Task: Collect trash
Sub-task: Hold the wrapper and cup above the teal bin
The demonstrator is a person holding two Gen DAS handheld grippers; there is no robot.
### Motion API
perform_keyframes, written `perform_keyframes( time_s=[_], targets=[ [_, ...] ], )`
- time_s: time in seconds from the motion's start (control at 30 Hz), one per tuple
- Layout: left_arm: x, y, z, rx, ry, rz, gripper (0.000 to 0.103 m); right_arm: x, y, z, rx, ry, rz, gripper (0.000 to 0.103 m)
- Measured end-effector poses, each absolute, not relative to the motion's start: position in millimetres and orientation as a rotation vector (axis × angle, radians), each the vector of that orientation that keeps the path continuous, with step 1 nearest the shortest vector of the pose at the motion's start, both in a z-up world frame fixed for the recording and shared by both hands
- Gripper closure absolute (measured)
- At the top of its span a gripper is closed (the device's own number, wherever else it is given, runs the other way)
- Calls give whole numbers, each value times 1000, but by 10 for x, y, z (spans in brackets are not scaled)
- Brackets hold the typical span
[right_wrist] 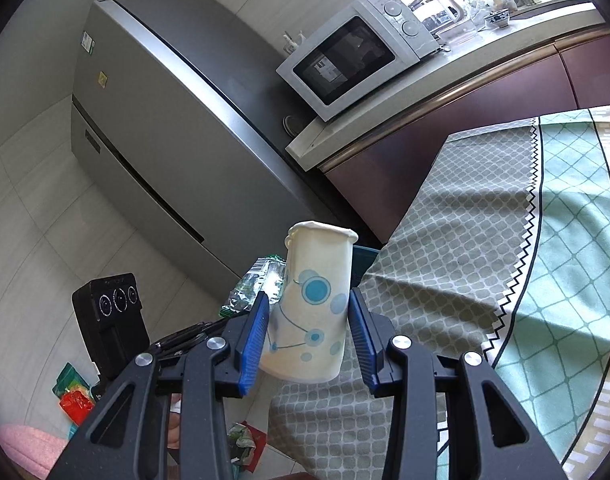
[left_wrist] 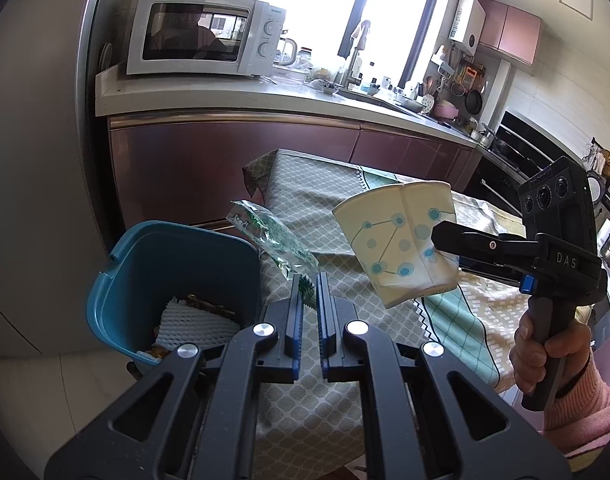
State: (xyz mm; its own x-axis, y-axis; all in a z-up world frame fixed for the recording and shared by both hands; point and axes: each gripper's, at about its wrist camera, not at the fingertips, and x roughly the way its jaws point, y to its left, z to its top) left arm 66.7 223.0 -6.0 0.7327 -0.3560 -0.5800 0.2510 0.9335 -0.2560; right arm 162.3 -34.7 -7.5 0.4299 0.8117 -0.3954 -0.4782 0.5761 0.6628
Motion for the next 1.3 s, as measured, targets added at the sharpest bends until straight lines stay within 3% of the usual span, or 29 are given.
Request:
perform_keyframes(
  time_s=[1.3],
  targets=[
    [753,2555,-112,-195,675,-256,96,1709,64,-45,458,804,904,65]
  ],
)
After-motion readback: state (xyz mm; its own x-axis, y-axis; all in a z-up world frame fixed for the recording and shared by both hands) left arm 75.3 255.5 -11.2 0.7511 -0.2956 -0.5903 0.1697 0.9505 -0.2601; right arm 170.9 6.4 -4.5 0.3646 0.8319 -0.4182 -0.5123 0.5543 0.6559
